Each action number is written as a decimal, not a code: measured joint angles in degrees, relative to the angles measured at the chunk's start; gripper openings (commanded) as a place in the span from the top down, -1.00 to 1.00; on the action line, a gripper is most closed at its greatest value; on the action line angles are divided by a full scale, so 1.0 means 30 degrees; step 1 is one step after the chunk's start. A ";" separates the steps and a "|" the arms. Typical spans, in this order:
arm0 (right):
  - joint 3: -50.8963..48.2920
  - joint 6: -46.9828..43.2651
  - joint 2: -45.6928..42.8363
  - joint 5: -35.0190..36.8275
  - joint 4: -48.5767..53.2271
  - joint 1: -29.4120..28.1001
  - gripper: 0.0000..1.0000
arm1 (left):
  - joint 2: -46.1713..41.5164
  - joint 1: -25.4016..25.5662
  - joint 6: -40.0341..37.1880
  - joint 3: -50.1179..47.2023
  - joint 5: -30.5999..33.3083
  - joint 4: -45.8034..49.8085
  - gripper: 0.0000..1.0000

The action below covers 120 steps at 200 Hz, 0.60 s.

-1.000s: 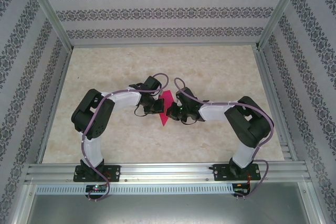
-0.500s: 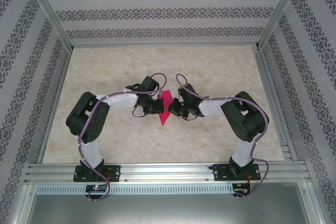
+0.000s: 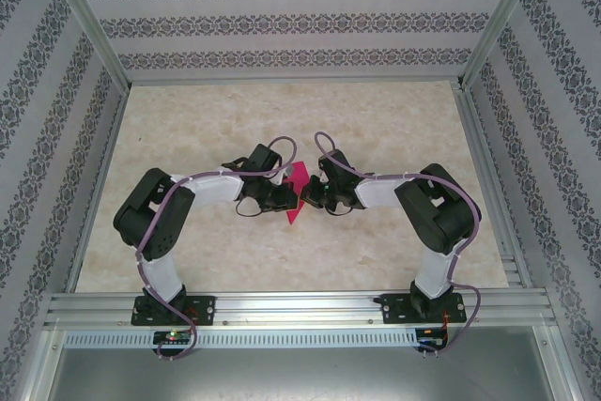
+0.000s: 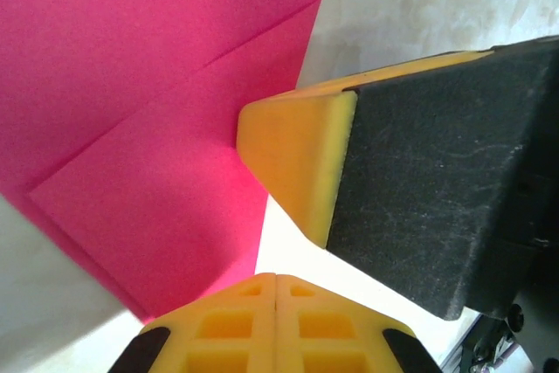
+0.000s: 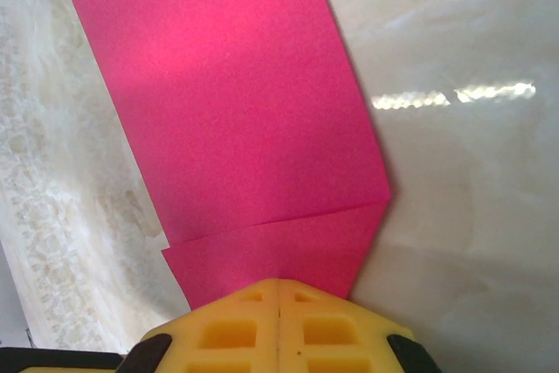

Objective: Fold a paper plane with a square sheet of paper (pick it up from the middle)
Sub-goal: Third fold the triangle at the center of the table.

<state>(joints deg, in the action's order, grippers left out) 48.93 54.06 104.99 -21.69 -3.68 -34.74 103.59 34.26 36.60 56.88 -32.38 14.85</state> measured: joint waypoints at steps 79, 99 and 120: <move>0.0335 -0.0051 0.0306 -0.0226 0.0109 0.0007 0.98 | 0.0605 0.0415 -0.0036 -0.0736 0.0393 -0.0670 0.94; 0.0444 -0.0058 0.0357 -0.0291 0.0219 0.0007 0.99 | 0.0474 0.0430 -0.0095 -0.1071 0.0481 -0.1115 0.95; 0.0444 -0.0058 0.0386 -0.0364 0.0219 0.0109 0.99 | 0.0197 0.0466 -0.0175 -0.1676 0.0605 -0.1887 0.95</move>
<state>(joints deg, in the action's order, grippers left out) 50.26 53.89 106.15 -22.79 -3.03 -34.41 104.18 35.66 36.07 51.86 -30.57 9.19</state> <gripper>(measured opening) 0.047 0.055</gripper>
